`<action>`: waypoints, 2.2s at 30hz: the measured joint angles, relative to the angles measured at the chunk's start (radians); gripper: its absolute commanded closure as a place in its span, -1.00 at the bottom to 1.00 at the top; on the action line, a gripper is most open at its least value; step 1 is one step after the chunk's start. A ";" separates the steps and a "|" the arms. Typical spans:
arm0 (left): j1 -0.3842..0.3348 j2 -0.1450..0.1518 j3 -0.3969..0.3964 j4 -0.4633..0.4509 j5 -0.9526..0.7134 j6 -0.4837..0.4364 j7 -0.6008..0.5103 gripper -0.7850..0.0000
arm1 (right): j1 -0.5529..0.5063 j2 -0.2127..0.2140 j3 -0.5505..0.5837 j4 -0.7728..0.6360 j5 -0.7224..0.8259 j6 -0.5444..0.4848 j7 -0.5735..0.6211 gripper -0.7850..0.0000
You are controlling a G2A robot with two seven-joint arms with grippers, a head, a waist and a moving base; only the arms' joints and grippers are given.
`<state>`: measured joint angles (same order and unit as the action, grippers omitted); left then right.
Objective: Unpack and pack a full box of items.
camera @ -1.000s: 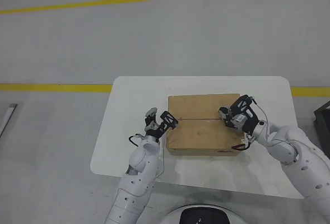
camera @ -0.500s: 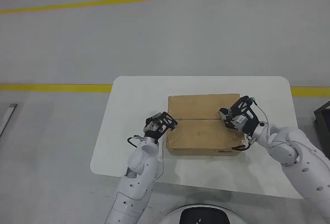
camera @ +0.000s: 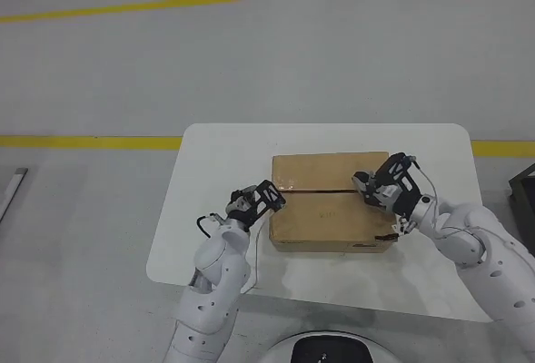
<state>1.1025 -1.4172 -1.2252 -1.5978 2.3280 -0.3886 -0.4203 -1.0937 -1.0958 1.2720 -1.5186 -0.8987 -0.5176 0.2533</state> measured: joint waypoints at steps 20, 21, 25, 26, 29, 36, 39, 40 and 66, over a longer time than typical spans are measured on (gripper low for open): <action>-0.007 0.003 -0.002 -0.133 0.009 -0.039 -0.078 -1.00 | 0.044 -0.015 -0.070 0.038 -0.038 0.032 0.042 1.00; -0.007 0.002 0.000 -0.137 0.014 -0.022 -0.080 -1.00 | 0.047 -0.015 -0.072 0.041 -0.038 0.032 0.042 1.00; -0.007 -0.002 0.009 -0.143 0.027 0.054 -0.077 -1.00 | 0.051 -0.017 -0.078 0.045 -0.042 0.028 0.041 1.00; -0.008 -0.003 0.012 -0.146 0.028 0.072 -0.077 -1.00 | 0.051 -0.018 -0.079 0.045 -0.043 0.028 0.041 1.00; -0.012 -0.007 0.023 -0.159 0.040 0.129 -0.080 -1.00 | 0.051 -0.019 -0.082 0.042 -0.045 0.029 0.042 1.00; -0.026 -0.013 0.047 -0.128 0.121 0.218 -0.103 -1.00 | 0.057 -0.021 -0.092 0.040 -0.058 0.032 0.061 1.00; -0.029 -0.015 0.049 -0.105 0.165 0.239 -0.136 -1.00 | 0.060 -0.022 -0.094 0.042 -0.063 0.041 0.072 1.00; -0.030 -0.016 0.048 -0.098 0.174 0.247 -0.150 -1.00 | 0.062 -0.022 -0.094 0.043 -0.066 0.043 0.075 1.00; -0.001 -0.030 -0.003 -0.055 0.210 0.270 -0.162 -1.00 | 0.077 -0.027 -0.091 0.056 -0.062 0.048 0.093 1.00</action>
<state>1.1012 -1.4474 -1.2280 -1.6526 2.5381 -0.1188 -0.5825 -1.0164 -1.1232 1.1806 -1.4628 -0.9609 -0.4695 0.3465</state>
